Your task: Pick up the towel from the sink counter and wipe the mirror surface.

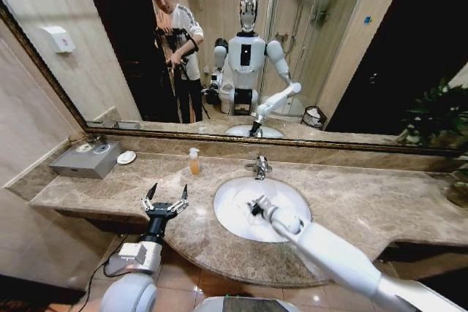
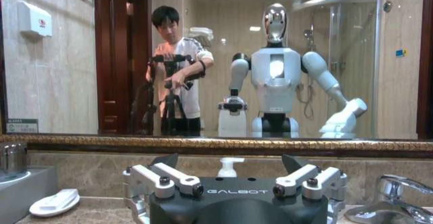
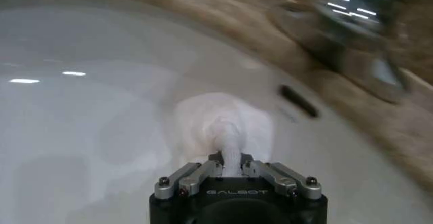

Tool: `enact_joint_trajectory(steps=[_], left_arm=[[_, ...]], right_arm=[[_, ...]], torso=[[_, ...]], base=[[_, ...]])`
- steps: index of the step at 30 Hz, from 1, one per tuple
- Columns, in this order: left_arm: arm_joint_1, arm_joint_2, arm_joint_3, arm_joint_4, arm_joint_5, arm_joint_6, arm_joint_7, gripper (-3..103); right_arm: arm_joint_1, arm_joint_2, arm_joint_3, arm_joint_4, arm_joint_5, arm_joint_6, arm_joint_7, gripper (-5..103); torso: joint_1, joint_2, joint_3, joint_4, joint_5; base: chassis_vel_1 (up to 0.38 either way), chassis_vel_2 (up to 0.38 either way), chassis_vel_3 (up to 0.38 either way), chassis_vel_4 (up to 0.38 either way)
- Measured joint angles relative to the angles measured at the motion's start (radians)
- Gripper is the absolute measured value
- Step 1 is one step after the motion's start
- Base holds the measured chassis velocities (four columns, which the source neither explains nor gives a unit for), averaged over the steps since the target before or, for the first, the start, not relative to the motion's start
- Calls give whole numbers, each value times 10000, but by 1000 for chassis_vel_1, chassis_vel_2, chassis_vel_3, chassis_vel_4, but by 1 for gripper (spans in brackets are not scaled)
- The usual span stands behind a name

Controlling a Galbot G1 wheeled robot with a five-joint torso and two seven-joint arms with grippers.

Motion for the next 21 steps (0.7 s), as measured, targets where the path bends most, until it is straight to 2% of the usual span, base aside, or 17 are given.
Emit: enact_joint_trajectory(steps=[5,10,14,18,21], left_arm=[[0,0,0,0,0,0,2,100],[0,0,0,0,0,0,0,100],[0,0,0,0,0,0,0,100],[0,0,1,0,0,0,1,100],[0,0,1,0,-1,0,1,100]], right_arm=[[-413,-341,174,488,-31,49,-93,11],[-1227,-617,-42,1694,-11,-134,-59,11],[-1601,-938,-353,2476,23,-165,12,11],[-1415,-706,-463,2385,26,-134,61,11],[-758,-20,-430,1471,-52,63,59,11]], torso=[[0,0,0,-6,-1],[-1,1,-1,-1,1],[-2,1,-1,-6,-3],[-2,1,-1,-6,1],[-1,0,0,1,-1]], base=[[0,0,0,0],[0,0,0,0],[0,0,0,0],[0,0,0,0],[0,0,0,0]])
